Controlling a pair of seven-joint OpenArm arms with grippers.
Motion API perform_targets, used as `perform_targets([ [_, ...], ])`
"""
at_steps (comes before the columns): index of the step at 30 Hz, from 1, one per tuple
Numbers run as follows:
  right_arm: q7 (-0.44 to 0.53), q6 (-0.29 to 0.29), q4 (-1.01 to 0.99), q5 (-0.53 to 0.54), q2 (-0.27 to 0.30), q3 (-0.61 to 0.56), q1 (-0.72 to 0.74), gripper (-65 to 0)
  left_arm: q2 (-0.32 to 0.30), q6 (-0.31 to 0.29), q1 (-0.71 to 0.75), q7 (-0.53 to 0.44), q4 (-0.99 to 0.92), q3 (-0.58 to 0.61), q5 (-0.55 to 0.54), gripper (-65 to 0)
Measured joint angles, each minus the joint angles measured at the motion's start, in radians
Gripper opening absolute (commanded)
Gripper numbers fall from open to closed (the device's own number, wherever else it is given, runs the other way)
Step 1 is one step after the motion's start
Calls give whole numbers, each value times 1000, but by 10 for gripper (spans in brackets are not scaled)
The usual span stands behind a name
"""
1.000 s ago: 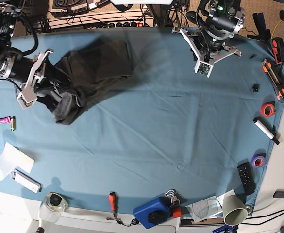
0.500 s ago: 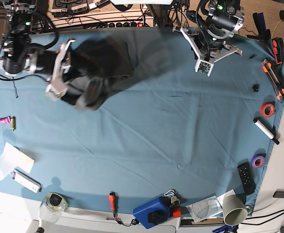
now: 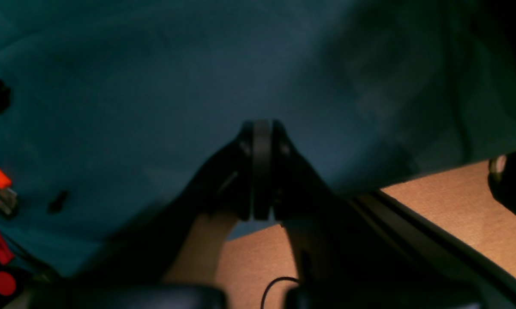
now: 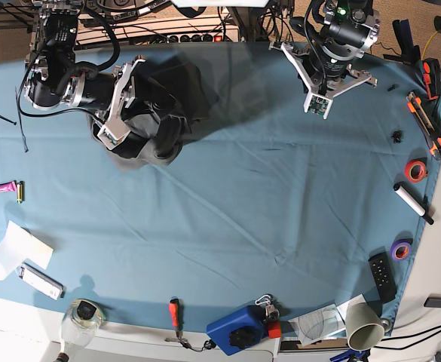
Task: Fold the T-shirt properly
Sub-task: 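Lift and roll the bundle with the right gripper toward the left gripper, then continue rolling the grey bundle over itself with the right gripper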
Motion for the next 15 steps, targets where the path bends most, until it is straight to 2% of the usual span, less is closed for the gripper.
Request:
perform_targets([
  [2,0,0,0,0,0,0,0,-637,0,0,0,0,0,0,0,-650],
  [5,0,0,0,0,0,0,0,-529,0,0,0,0,0,0,0,-650],
  [7,0,0,0,16,0,0,0,-494,0,0,0,0,0,0,0,-650],
  [10,0,0,0,93,0,0,0,-495,0,0,0,0,0,0,0,-650],
  [13,0,0,0,216,0,0,0,-495,0,0,0,0,0,0,0,-650],
  [15,0,-1,5,195,0,0,10,-495,0,0,0,0,0,0,0,-650],
])
